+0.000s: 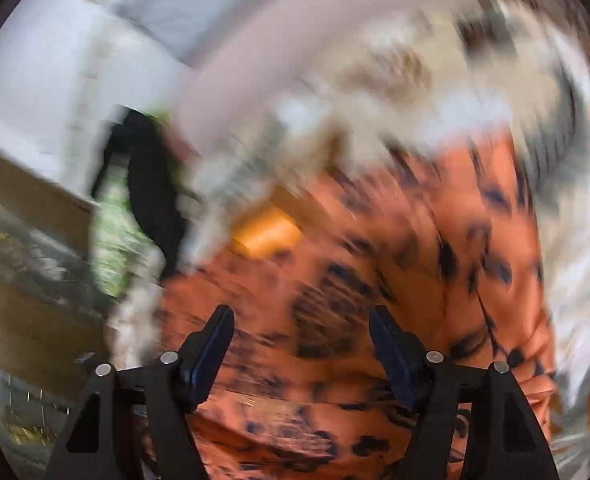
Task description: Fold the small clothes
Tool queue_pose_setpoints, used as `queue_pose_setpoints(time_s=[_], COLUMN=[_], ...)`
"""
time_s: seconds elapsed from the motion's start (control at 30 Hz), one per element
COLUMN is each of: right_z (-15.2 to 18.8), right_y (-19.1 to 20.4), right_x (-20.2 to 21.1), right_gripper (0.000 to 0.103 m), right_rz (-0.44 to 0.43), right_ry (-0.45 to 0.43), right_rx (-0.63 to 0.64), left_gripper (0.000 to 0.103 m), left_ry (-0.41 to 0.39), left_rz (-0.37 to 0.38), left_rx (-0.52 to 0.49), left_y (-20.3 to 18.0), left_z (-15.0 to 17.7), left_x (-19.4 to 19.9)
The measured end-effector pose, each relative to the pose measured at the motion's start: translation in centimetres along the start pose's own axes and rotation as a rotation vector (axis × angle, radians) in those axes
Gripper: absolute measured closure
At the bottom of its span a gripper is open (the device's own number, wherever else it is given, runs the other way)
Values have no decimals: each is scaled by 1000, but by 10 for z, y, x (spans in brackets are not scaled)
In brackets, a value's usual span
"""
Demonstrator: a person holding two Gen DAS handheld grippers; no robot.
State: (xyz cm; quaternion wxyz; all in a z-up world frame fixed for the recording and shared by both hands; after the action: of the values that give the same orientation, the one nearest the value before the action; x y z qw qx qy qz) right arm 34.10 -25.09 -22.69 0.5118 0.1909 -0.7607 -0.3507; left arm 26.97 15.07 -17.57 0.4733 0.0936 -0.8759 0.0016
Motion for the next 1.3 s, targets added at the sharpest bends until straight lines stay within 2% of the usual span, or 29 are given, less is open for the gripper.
queue_pose_setpoints(time_s=[0.07, 0.1, 0.13, 0.2, 0.23, 0.27, 0.33, 0.43, 0.53, 0.6, 0.73, 0.83, 0.9, 1.0, 1.13, 1.17, 1.2, 1.27, 1.3], right_z=[0, 1, 2, 1, 3, 3, 4, 16, 40, 68, 129, 182, 207, 226, 233, 237, 241, 249, 251], right_y=[2, 10, 20, 29, 24, 9, 8, 33, 38, 28, -16, -57, -78, -90, -87, -89, -88, -81, -78], right_x=[15, 24, 31, 29, 21, 9, 19, 58, 102, 134, 183, 200, 204, 207, 197, 195, 191, 189, 190], right_gripper=[35, 34, 33, 23, 21, 24, 27, 27, 27, 27, 27, 27, 27, 27, 27, 31, 47, 66, 66], right_rz=[-62, -52, -54, -95, -49, 20, -13, 3, 41, 61, 101, 129, 138, 84, 53, 59, 66, 76, 68], right_ry=[-84, -113, -141, -136, -100, -50, -93, -174, -231, -241, -172, -84, -51, -44, -12, 10, 30, 31, 26], right_rx=[-16, 12, 50, 100, 107, 79, 39, 141, 199, 206, 161, 125, 91, 44, 72, 68, 73, 110, 124], left_gripper=[20, 20, 20, 19, 17, 18, 18, 18, 18, 18, 18, 18, 18, 18, 18, 18, 18, 18, 18], left_ry=[-77, -109, -107, -9, 47, 53, 17, -48, -76, -71, -35, 11, 45, 74, 145, 149, 148, 143, 140], left_rz=[5, 4, -11, -62, -50, -33, -12, -12, 34, 93, 181, 205, 215, 242, 254, 259, 267, 275, 283], left_rx=[4, 1, -10, -44, -41, -9, 39, 45, 92, 136, 172, 160, 156, 182, 196, 201, 204, 229, 234], left_y=[3, 4, 3, 1, 1, 6, 14, 25, 42, 52, 63, 60, 57, 51, 44, 44, 43, 45, 46], left_z=[-4, -6, -7, -2, 3, 3, -1, 3, 25, 52, 121, 168, 187, 209, 226, 229, 232, 237, 237], left_x=[18, 22, 19, -5, -18, -18, 1, 34, 66, 90, 125, 139, 139, 145, 137, 136, 137, 139, 138])
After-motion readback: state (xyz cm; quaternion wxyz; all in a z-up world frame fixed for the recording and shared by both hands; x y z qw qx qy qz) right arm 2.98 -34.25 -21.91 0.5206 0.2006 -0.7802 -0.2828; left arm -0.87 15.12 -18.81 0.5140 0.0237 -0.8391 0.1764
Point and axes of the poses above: each gripper's, at about its wrist camera, not at the fingertips, and x roughly against the way its jaws point, y to its left, z to its underside, the point moved 5 cm from there along -x, roughly the way its jaws point, and after that the axes turned 9 degrees about -z, right-handed, at the moved point
